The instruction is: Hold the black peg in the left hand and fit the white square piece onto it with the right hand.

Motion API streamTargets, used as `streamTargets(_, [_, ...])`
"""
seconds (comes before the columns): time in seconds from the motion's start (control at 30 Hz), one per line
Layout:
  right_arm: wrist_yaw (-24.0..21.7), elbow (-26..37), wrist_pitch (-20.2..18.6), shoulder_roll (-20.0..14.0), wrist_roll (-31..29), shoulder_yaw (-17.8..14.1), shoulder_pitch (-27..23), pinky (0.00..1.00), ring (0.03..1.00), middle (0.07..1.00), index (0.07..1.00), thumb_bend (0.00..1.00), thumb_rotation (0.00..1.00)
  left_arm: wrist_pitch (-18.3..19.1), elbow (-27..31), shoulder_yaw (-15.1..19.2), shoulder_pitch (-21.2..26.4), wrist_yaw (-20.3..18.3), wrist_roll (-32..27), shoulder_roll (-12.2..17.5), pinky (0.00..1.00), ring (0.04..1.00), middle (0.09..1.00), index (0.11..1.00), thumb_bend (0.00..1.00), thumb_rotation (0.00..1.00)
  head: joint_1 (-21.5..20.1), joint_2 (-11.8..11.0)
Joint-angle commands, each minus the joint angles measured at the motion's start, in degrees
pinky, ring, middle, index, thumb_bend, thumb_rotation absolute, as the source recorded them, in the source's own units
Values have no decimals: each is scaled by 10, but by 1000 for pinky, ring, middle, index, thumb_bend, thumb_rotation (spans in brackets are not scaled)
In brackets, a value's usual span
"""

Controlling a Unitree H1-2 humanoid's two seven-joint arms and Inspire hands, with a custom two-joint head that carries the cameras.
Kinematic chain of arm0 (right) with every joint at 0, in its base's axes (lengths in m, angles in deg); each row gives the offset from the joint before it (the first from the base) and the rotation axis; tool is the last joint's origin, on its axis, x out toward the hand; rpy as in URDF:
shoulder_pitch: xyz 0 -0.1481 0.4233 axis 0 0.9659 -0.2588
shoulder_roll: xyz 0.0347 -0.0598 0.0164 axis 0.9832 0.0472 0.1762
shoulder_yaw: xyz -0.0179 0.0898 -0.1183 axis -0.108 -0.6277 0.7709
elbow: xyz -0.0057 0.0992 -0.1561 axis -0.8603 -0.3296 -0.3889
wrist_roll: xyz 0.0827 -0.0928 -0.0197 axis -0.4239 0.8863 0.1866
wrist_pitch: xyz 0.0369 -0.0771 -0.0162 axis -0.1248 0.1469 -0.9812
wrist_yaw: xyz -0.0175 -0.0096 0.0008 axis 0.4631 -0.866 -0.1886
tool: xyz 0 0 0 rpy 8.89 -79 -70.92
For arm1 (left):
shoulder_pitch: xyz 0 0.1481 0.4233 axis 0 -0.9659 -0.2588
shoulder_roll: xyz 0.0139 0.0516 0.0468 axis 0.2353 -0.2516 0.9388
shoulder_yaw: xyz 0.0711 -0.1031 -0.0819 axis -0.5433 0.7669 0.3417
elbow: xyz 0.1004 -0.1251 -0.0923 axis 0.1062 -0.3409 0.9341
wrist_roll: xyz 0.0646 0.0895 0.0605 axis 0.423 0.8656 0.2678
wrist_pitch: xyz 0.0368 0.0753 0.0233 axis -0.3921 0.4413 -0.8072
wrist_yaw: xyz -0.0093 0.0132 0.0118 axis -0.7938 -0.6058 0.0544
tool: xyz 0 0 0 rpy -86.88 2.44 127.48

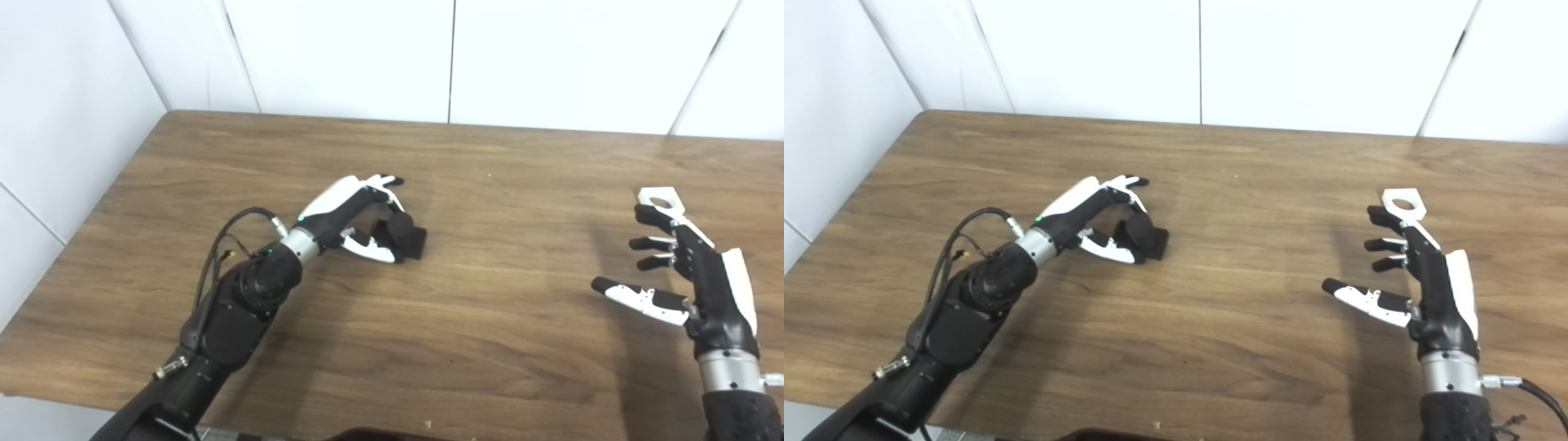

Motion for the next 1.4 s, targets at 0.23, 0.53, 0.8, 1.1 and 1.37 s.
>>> streamTargets(0.23, [11, 12, 27, 1, 7, 1, -11, 516, 658, 790, 774, 677, 117, -54, 40, -31, 2, -22, 4, -31, 1000, 1000, 959, 484, 521, 81, -5, 2])
streamTargets(0.53, [11, 11, 29, 1, 6, 0, -10, 520, 659, 790, 773, 673, 121, -84, 44, -59, -9, -29, 12, -63, 1000, 1000, 970, 485, 519, 84, -7, 4])
streamTargets(0.8, [13, 3, 40, -1, 3, -1, -11, 531, 659, 786, 769, 686, 112, -89, 48, -81, -27, -37, 15, -82, 1000, 1000, 974, 485, 519, 84, -20, 10])
streamTargets(1.1, [21, -5, 54, 3, 11, 6, -13, 515, 647, 776, 765, 684, 123, -86, 55, -83, -40, -43, 15, -73, 1000, 1000, 973, 485, 520, 82, -100, 22])
streamTargets(1.37, [39, -13, 47, 43, 67, 54, -16, 516, 642, 768, 774, 686, 216, -105, 80, -58, -59, -68, -32, -25, 1000, 1000, 958, 486, 520, 76, -341, -11])
